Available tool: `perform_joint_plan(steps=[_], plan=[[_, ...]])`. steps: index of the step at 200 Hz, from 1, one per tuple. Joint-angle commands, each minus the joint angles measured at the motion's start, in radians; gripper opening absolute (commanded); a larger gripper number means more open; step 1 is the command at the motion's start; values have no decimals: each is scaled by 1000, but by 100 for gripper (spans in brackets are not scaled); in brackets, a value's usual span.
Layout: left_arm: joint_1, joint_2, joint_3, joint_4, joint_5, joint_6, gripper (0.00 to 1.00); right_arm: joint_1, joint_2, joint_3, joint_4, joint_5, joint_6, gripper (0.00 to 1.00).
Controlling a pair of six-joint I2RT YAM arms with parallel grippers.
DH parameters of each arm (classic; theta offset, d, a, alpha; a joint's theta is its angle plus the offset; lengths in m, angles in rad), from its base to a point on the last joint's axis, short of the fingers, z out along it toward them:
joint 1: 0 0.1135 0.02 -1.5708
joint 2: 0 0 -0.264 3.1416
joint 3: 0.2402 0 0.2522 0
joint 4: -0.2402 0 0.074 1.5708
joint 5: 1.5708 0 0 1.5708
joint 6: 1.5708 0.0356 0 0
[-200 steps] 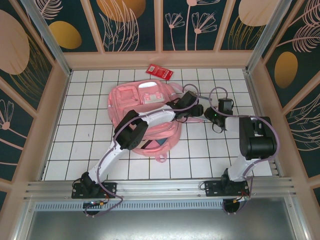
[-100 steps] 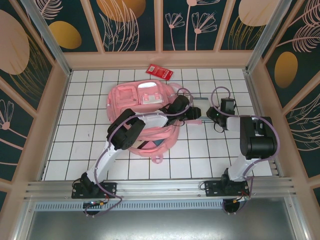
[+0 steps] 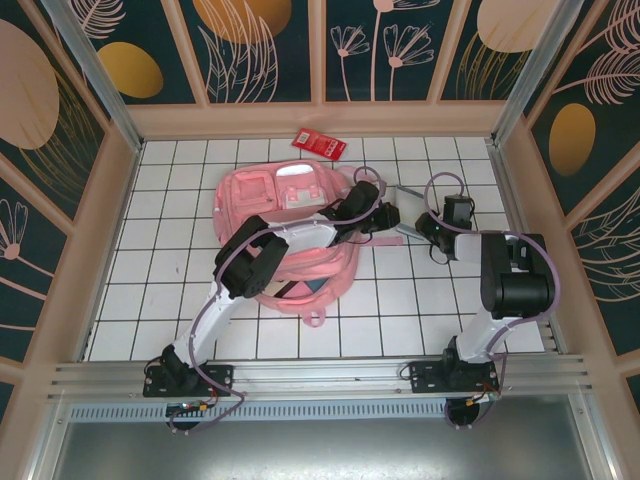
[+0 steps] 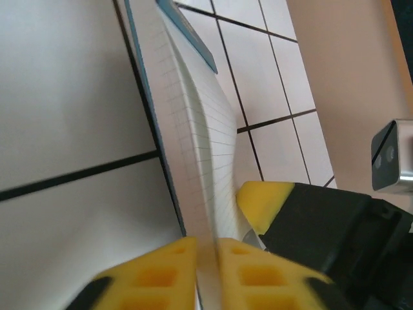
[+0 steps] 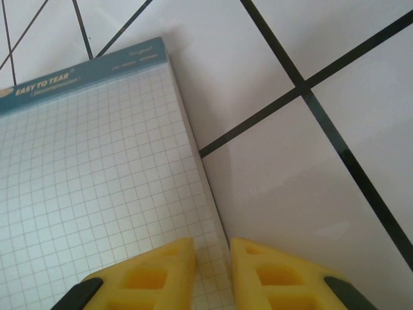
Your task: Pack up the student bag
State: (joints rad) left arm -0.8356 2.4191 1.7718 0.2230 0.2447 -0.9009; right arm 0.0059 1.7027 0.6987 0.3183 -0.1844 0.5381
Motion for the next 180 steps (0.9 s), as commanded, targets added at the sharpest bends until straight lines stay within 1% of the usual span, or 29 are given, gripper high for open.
perform_joint_plan(steps=[1, 6, 35, 96, 106, 118, 167, 180], plan=[[-22, 30, 36, 40, 62, -6, 3, 24, -25, -23, 1, -96, 16, 22], [-22, 25, 33, 38, 58, -2, 0, 23, -27, -24, 1, -95, 17, 22], [-21, -10, 10, 32, 20, 17, 0, 21, -42, -28, 1, -94, 22, 22], [-21, -66, -49, 65, 16, 40, 0, -6, -86, -49, 2, -89, 40, 23], [-20, -76, -59, 72, 17, 41, 0, -7, -89, -51, 4, -88, 42, 26], [-20, -90, -75, 83, 15, 40, 0, -10, -94, -59, 7, -88, 47, 31], [-20, -127, -101, 92, 10, 49, 0, -32, -103, -72, 27, -122, 66, 40], [-20, -121, -99, 92, 21, 47, 0, -33, -106, -75, 27, -123, 68, 44]])
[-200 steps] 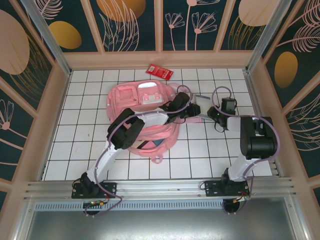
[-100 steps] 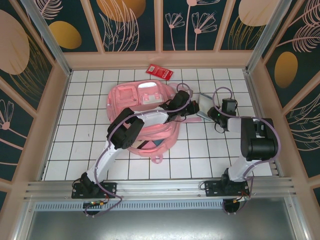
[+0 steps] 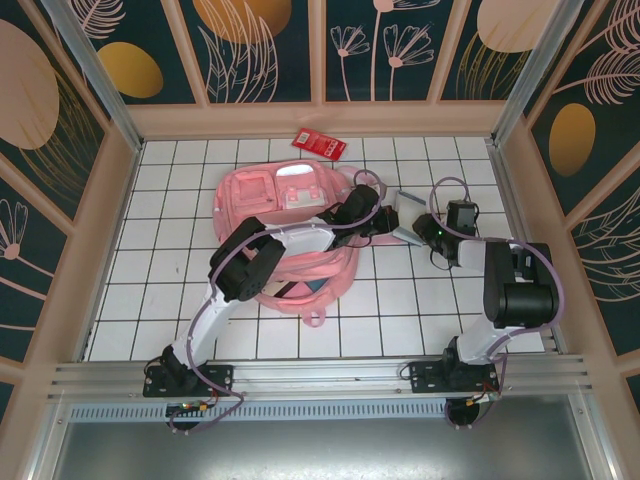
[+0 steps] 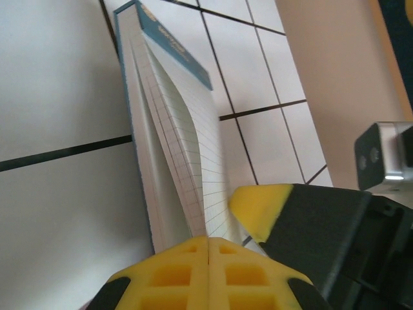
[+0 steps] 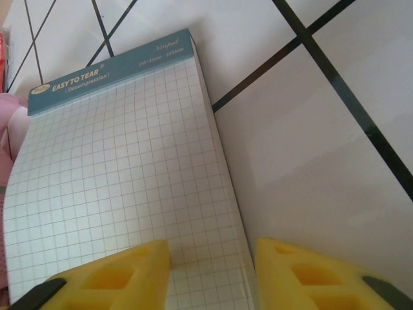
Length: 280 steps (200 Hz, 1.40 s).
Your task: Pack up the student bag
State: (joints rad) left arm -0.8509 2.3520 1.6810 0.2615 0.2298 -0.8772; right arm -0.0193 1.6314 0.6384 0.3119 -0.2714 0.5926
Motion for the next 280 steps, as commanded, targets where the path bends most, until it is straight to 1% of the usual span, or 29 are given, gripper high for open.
perform_joint_plan(steps=[1, 14, 20, 22, 25, 33, 47, 89, 108, 127, 144, 154, 185, 215, 227, 241, 245, 258, 263, 269, 280], plan=[[-5, -54, -7, 53, 37, 24, 0, -8, -35, -15, 33, -36, 13, 45], [-5, -40, 7, 28, 41, 28, 0, -8, -39, -15, 31, -37, 12, 48], [-5, -35, 14, 12, 39, 35, 5, -8, -42, -14, 28, -37, 9, 51], [-5, -36, 15, 7, 39, 37, 4, -8, -43, -15, 27, -36, 8, 51], [-5, -34, 16, 5, 38, 39, 0, -8, -45, -15, 25, -35, 6, 52], [-5, -37, 3, 10, 35, 41, 0, -7, -50, -14, 20, -31, 4, 54], [-5, -46, -19, 36, 28, 34, 0, -7, -60, -14, 15, -29, 1, 54], [-5, -54, -37, 74, 54, 11, 0, -8, -75, -13, 1, -33, 6, 56], [2, -95, -94, 142, 57, -10, 0, -14, -92, -23, 3, -37, 14, 61], [14, -132, -132, 186, 63, -26, 0, -43, -101, -43, 39, -100, 43, 65], [19, -151, -155, 226, 83, -47, 0, -83, -86, -69, 112, -200, 94, 65], [20, -149, -156, 236, 100, -55, 0, -97, -78, -79, 141, -234, 114, 65], [22, -131, -153, 240, 113, -73, 0, -100, -76, -86, 151, -242, 119, 66], [23, -144, -154, 261, 125, -83, 0, -108, -62, -101, 190, -291, 145, 65], [24, -142, -140, 233, 120, -68, 0, -109, -56, -100, 197, -298, 150, 65], [24, -123, -98, 153, 107, -30, 0, -109, -61, -97, 179, -280, 144, 65], [23, -117, -88, 128, 103, -17, 5, -108, -66, -96, 173, -272, 141, 65], [23, -104, -71, 66, 72, 10, 39, -109, -84, -95, 150, -246, 127, 65], [23, -101, -67, 43, 62, 19, 49, -108, -91, -94, 137, -234, 119, 65], [24, -99, -63, 20, 51, 28, 54, -108, -98, -92, 123, -223, 110, 65], [24, -104, -72, -5, 38, 39, 56, -106, -109, -91, 106, -207, 98, 65]])
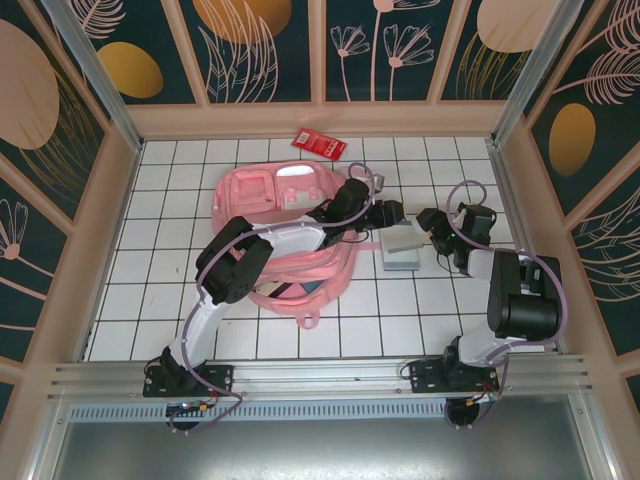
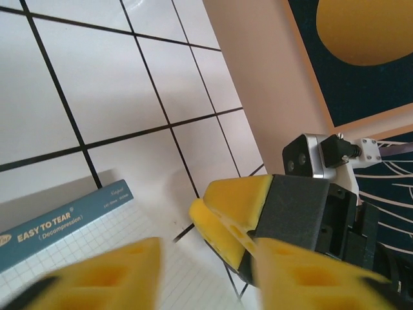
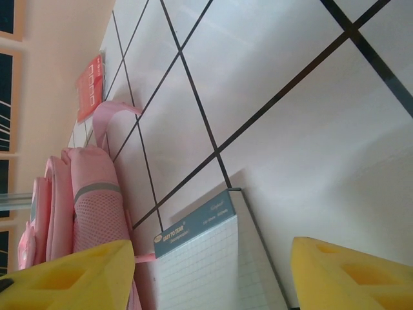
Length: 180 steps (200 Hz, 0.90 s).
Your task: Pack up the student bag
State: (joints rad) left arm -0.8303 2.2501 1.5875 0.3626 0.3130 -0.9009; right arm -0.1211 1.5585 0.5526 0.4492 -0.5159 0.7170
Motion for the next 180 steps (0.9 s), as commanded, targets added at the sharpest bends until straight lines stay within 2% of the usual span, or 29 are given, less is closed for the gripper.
perform_joint_plan(steps=[1, 22, 59, 82, 97, 115, 156, 180], plan=[[3, -2, 20, -108, -48, 63, 56, -4, -37, -5, -34, 39, -28, 65], [3, -36, -24, -121, -66, 69, 62, 3, -44, -5, -57, 50, -43, 65], [1, -106, -130, -150, -103, 39, 62, 38, -62, -19, -96, 78, -64, 64], [-4, -151, -216, -146, -111, 2, 60, 62, -84, -45, -104, 103, -75, 56], [-13, -188, -266, -131, -109, -18, 56, 80, -98, -55, -115, 116, -83, 50], [-31, -219, -307, -128, -113, -48, 56, 106, -107, -61, -135, 134, -94, 45], [-59, -171, -304, -129, -82, -99, 58, 151, -78, -69, -149, 182, -96, 38], [-64, -151, -299, -143, -92, -123, 58, 163, -86, -80, -147, 192, -95, 38]])
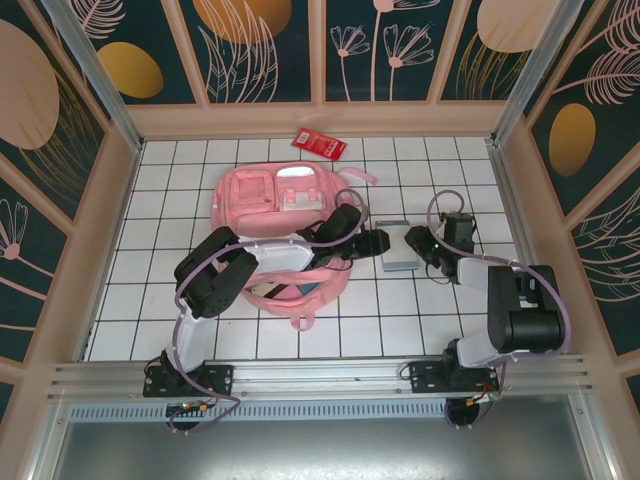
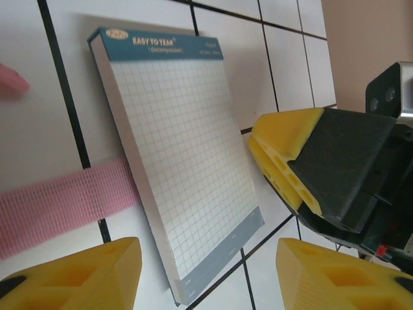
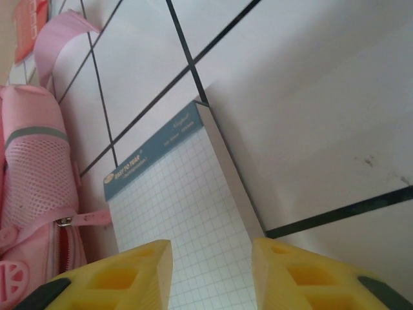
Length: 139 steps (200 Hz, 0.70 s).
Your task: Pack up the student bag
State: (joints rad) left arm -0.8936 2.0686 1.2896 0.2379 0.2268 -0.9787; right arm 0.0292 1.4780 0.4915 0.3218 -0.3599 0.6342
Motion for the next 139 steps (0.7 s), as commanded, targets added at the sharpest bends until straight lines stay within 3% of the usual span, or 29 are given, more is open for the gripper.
perform_joint_plan(steps=[1, 106, 122, 139], plan=[[-2, 30, -1, -19, -6, -46, 58, 13, -5, -19, -20, 36, -13, 38], [-25, 175, 123, -29, 40, -84, 57, 44, 22, -35, 13, 27, 1, 35], [-25, 180, 114, 44, 62, -94, 54, 44, 27, -34, 17, 23, 1, 35], [-28, 184, 116, 90, 81, -96, 43, 42, 33, -34, 20, 15, 5, 35]])
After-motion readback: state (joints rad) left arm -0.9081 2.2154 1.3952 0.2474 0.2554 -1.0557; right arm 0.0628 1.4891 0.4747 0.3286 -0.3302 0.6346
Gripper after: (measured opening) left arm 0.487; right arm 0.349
